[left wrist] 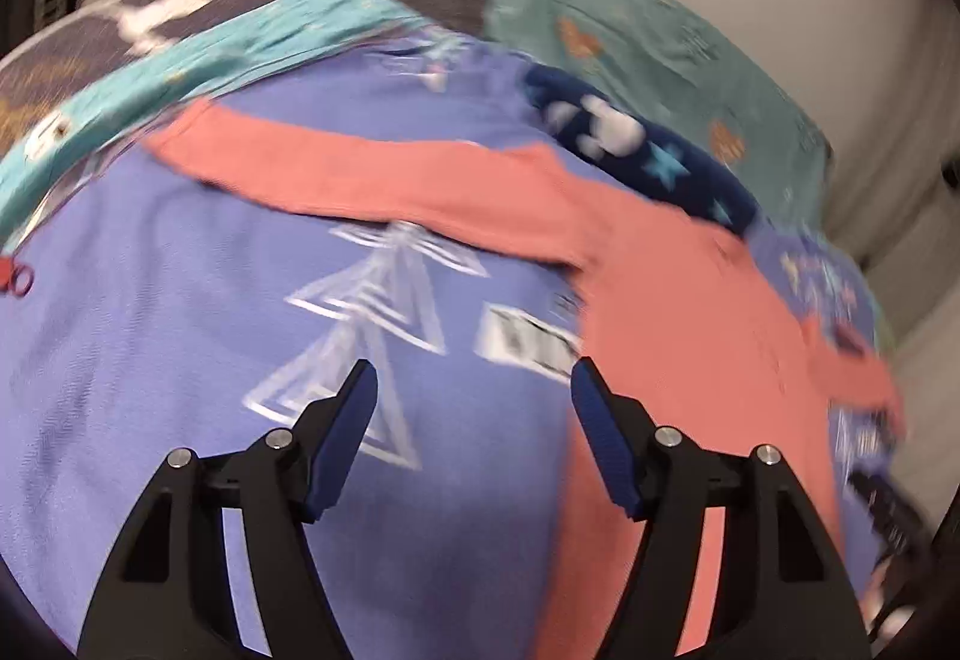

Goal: Fold small clothes
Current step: 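Grasp the pink shirt's sleeve cuff nearest the left tool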

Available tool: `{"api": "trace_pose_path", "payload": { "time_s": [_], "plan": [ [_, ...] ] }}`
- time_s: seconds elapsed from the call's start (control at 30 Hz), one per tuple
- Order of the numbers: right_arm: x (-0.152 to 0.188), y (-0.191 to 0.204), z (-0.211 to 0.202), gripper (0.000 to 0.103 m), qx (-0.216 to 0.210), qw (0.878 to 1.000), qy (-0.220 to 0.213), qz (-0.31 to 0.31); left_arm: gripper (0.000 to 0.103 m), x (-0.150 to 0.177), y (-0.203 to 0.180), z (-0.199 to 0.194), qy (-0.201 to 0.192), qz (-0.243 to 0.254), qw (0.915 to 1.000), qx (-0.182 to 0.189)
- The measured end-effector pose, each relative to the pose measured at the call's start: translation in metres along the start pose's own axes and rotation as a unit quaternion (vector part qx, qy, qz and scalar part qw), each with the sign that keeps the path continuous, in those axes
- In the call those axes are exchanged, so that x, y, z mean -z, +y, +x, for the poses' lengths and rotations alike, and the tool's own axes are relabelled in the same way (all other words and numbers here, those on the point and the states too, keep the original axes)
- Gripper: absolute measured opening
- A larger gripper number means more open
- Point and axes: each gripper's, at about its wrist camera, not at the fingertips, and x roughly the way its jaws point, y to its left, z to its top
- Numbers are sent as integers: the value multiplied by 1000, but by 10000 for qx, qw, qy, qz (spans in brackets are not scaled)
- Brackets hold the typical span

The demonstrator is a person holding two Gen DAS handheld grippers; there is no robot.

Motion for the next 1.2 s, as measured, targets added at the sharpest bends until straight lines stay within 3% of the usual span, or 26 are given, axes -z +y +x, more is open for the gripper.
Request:
{"api": "trace_pose_path", "payload": {
  "time_s": [0.03,0.13,0.3,0.43,0.53,0.6,0.67,0.73,0.8,0.87,1.0,1.1,1.2],
  "plan": [
    [-1,-3,4,61,-120,9999,83,42,68,-7,13,2,-22,-195,9998,-66],
    [-2,-13,15,52,-302,9990,280,170,68,-34,64,11,-130,-912,9952,-317],
    [-5,-20,26,52,-125,9989,371,256,68,-74,130,36,-225,-1881,9806,-508],
    [-9,-21,32,56,-64,9987,403,309,66,-98,158,60,-285,-2322,9701,-653],
    [-13,-18,36,58,-35,9988,411,259,65,-114,166,68,-461,-2372,9678,-708],
    [-14,-15,39,59,-28,9989,419,222,52,-125,171,77,-486,-2394,9669,-742],
    [-16,-14,43,59,-24,9988,441,215,16,-130,177,87,-425,-2419,9673,-630],
    [-18,-12,48,60,-31,9986,482,232,2,-132,180,96,-300,-2499,9670,-391],
    [-19,-11,52,60,-48,9984,514,230,2,-136,171,95,-358,-2434,9686,-358],
    [-21,-9,55,60,-60,9984,523,193,2,-146,150,87,-484,-2110,9759,-262],
    [-24,-7,60,60,-100,9985,509,148,2,-166,74,64,-721,-1202,9899,208],
    [-26,-8,62,60,-162,9986,481,153,2,-171,9,49,-827,-541,9928,681],
    [-28,-10,62,60,-232,9986,455,151,2,-164,-67,43,-771,151,9884,1302]
  ]
}}
